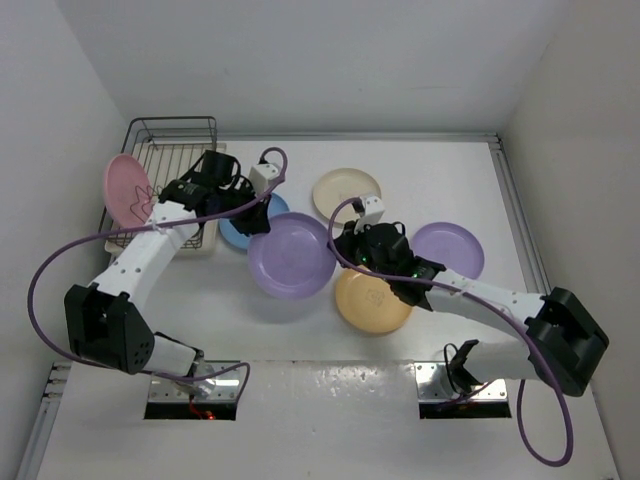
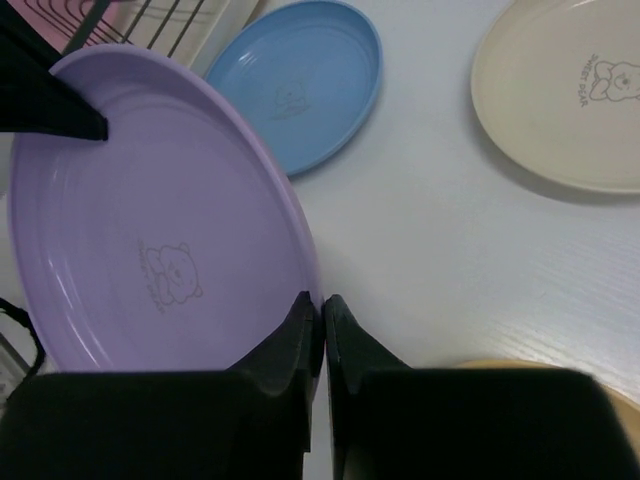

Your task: Load the plates into the dish rack

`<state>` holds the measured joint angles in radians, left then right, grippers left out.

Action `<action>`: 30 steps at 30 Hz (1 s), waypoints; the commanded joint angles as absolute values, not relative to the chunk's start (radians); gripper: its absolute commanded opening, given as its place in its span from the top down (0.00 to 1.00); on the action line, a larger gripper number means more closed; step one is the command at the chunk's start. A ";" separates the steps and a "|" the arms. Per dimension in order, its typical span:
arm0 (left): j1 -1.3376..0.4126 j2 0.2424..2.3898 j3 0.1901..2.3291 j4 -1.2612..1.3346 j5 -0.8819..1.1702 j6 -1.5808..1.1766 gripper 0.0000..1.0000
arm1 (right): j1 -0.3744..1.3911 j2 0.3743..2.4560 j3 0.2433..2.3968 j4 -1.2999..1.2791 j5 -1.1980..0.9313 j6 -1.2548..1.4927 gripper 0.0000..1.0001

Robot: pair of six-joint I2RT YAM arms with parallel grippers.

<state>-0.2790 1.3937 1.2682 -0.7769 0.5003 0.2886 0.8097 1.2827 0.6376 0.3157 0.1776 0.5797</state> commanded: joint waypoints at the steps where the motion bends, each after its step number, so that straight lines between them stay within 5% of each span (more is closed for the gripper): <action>1: -0.287 1.332 1.293 -0.767 0.454 0.279 1.00 | 0.818 1.255 0.649 0.381 0.204 0.577 0.82; 2: -0.287 1.321 1.320 -0.767 0.381 0.264 1.00 | 0.818 1.256 0.663 0.352 0.213 0.566 0.49; 4: -0.267 1.321 1.363 -0.767 0.287 0.235 1.00 | 0.819 1.256 0.687 0.324 0.225 0.554 0.30; 6: -0.235 1.312 1.454 -0.767 0.126 0.206 1.00 | 0.819 1.259 0.710 0.253 0.264 0.542 0.20; 13: -0.144 1.278 1.629 -0.598 -0.499 0.263 1.00 | 0.818 1.224 0.733 0.144 0.340 0.512 0.19; 18: -0.091 1.259 1.409 -0.157 -0.919 0.516 1.00 | 0.821 1.220 0.735 0.092 0.362 0.514 0.19; 20: -0.060 1.259 1.355 0.023 -0.977 0.578 1.00 | 0.818 1.223 0.749 0.069 0.360 0.508 0.19; 30: 0.040 1.414 1.307 0.101 -1.032 0.514 1.00 | 0.819 1.261 0.845 0.003 0.360 0.502 0.22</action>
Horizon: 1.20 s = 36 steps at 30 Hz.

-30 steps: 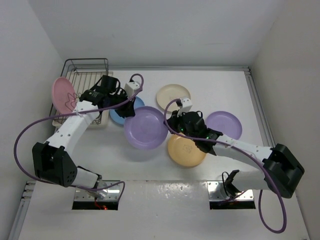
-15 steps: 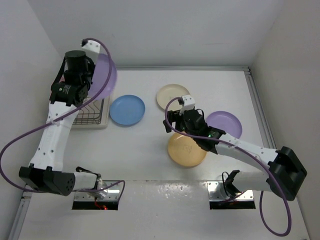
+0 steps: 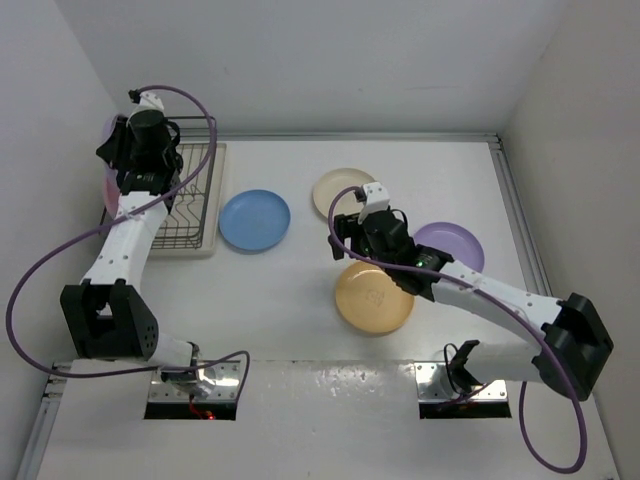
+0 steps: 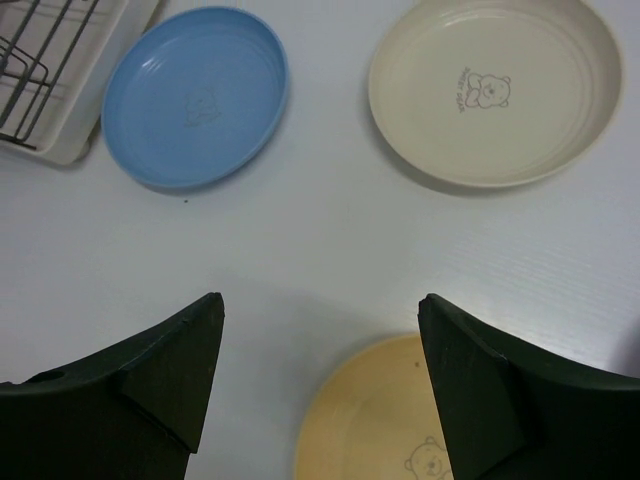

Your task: Load the plates into the dish rack

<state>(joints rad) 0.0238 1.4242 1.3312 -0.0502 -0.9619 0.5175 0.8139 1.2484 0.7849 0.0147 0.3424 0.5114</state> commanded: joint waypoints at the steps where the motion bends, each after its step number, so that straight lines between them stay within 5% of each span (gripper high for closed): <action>1: 0.040 1.414 1.293 0.119 -1.032 0.514 1.00 | 0.821 1.264 0.850 0.003 0.360 0.503 0.22; 16: 0.067 1.454 1.129 0.364 -1.040 0.649 1.00 | 0.838 1.262 0.831 -0.031 0.379 0.511 0.23; 34: 0.117 1.477 1.084 0.112 -0.789 0.459 1.00 | 0.838 1.244 0.796 -0.014 0.396 0.518 0.21; 36: 0.126 1.477 1.104 0.063 -0.779 0.442 0.91 | 0.838 1.239 0.792 -0.034 0.403 0.526 0.18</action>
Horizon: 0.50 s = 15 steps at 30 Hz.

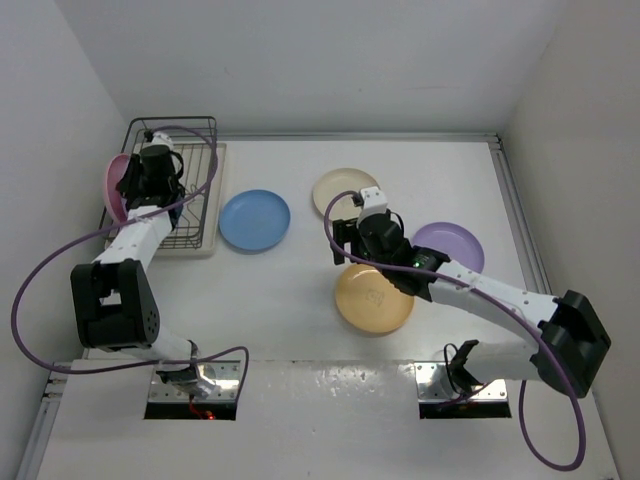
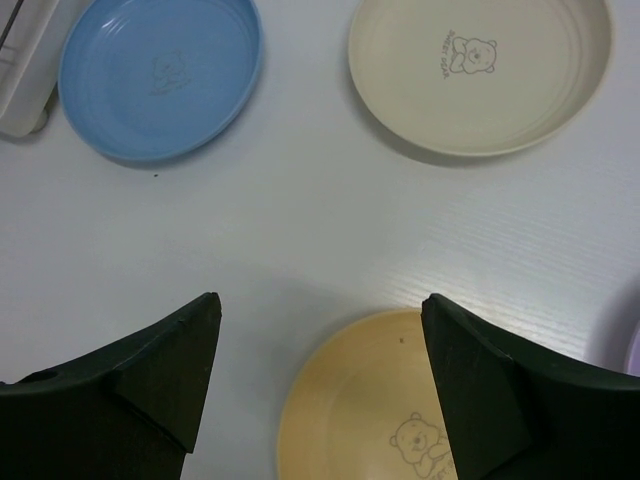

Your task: Load the plates into the dish rack

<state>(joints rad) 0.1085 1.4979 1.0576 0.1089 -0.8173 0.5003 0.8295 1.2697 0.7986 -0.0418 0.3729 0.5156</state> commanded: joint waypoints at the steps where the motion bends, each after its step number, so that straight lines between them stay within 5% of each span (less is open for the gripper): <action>1: 0.135 1.477 1.115 0.051 -0.779 0.424 0.77 | 0.839 1.232 0.792 -0.035 0.411 0.525 0.18; 3: 0.135 1.477 1.134 0.026 -0.779 0.423 0.49 | 0.838 1.230 0.789 -0.046 0.419 0.528 0.16; 6: 0.135 1.467 1.184 -0.023 -0.779 0.423 0.23 | 0.836 1.220 0.790 -0.066 0.449 0.531 0.14; 15: 0.060 1.414 1.469 -0.290 -0.613 0.293 0.17 | 0.830 1.170 0.735 -0.083 0.482 0.540 0.14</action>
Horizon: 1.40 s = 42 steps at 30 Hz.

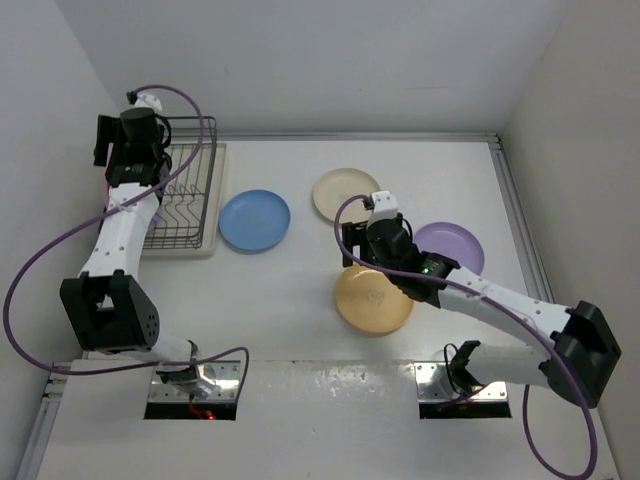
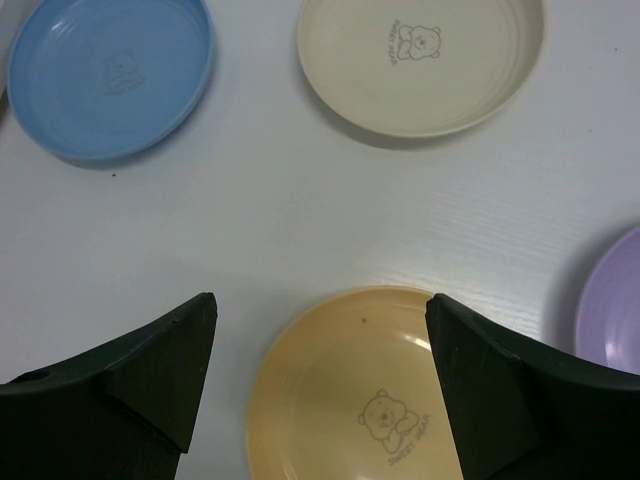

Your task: Load the plates into the dish rack

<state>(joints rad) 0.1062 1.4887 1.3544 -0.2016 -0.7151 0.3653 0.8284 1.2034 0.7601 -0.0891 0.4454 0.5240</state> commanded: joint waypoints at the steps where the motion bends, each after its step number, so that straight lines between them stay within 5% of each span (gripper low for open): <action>1: 0.045 1.402 1.498 -0.328 -0.560 0.273 0.17 | 0.825 1.166 0.730 -0.083 0.485 0.541 0.14; 6: -0.181 1.332 1.414 -0.486 -0.165 0.221 0.19 | 0.824 1.147 0.700 -0.118 0.535 0.609 0.14; 12: -0.420 1.474 1.264 -0.486 -0.310 0.221 0.24 | 0.824 1.118 0.657 -0.130 0.554 0.655 0.14; 23: -0.449 1.618 1.215 -0.473 -0.324 0.162 0.30 | 0.816 1.091 0.585 -0.156 0.583 0.676 0.14; 29: -0.483 1.644 1.123 -0.462 -0.104 0.318 0.31 | 0.815 1.108 0.591 -0.164 0.578 0.666 0.14; 34: -0.482 1.706 1.167 -0.471 -0.115 0.259 0.47 | 0.815 1.127 0.604 -0.166 0.568 0.655 0.14; 42: -0.482 1.749 1.140 -0.462 -0.124 0.321 0.49 | 0.815 1.126 0.591 -0.158 0.565 0.658 0.14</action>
